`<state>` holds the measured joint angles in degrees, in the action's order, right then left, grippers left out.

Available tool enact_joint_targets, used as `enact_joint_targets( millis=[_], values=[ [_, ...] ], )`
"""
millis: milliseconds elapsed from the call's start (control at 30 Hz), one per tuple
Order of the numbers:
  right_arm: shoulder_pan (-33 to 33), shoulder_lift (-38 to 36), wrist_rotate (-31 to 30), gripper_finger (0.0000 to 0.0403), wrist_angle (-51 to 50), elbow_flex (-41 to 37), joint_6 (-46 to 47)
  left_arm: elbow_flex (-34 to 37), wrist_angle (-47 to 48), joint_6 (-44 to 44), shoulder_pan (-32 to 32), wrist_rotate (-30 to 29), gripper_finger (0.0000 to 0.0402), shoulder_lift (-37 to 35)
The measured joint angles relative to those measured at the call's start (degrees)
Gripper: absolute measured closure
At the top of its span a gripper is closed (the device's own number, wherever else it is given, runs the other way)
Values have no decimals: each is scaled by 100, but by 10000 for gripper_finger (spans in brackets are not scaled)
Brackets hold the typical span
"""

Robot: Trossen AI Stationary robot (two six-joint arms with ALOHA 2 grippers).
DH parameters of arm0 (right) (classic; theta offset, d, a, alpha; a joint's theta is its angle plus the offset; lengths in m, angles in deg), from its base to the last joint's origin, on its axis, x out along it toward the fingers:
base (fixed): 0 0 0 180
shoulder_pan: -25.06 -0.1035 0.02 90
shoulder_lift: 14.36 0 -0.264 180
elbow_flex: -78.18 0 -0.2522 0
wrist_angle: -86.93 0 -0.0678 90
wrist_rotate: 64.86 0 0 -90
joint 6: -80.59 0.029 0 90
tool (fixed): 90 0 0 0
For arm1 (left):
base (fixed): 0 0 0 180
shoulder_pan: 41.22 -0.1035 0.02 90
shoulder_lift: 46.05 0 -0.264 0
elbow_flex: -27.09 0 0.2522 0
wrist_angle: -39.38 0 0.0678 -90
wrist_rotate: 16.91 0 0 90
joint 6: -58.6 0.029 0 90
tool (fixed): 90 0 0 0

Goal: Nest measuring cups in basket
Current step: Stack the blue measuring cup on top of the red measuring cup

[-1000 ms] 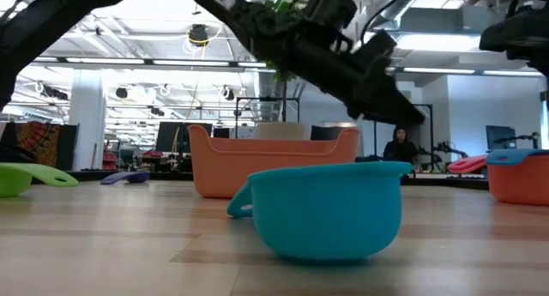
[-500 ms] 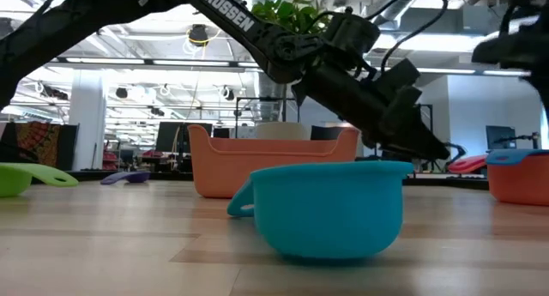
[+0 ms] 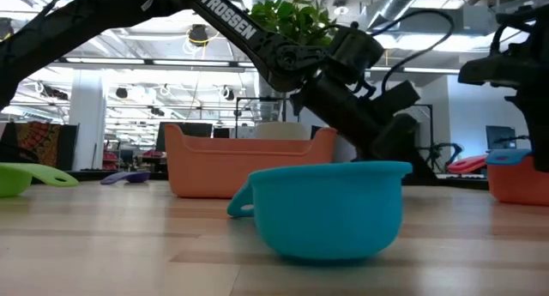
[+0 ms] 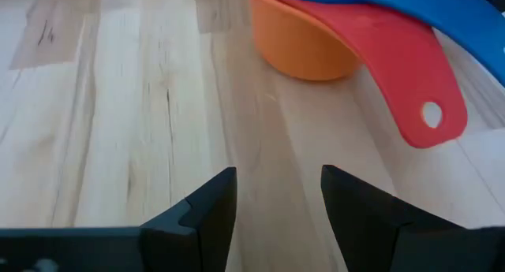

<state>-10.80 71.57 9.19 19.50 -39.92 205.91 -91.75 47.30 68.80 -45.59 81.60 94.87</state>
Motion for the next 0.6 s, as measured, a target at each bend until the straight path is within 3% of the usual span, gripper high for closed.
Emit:
enact_joint_targets(
  millis=[600],
  values=[
    [612, 0, -209, 345, 326, 2, -837, -2, -77, 113, 130, 595, 226, -7]
  ],
)
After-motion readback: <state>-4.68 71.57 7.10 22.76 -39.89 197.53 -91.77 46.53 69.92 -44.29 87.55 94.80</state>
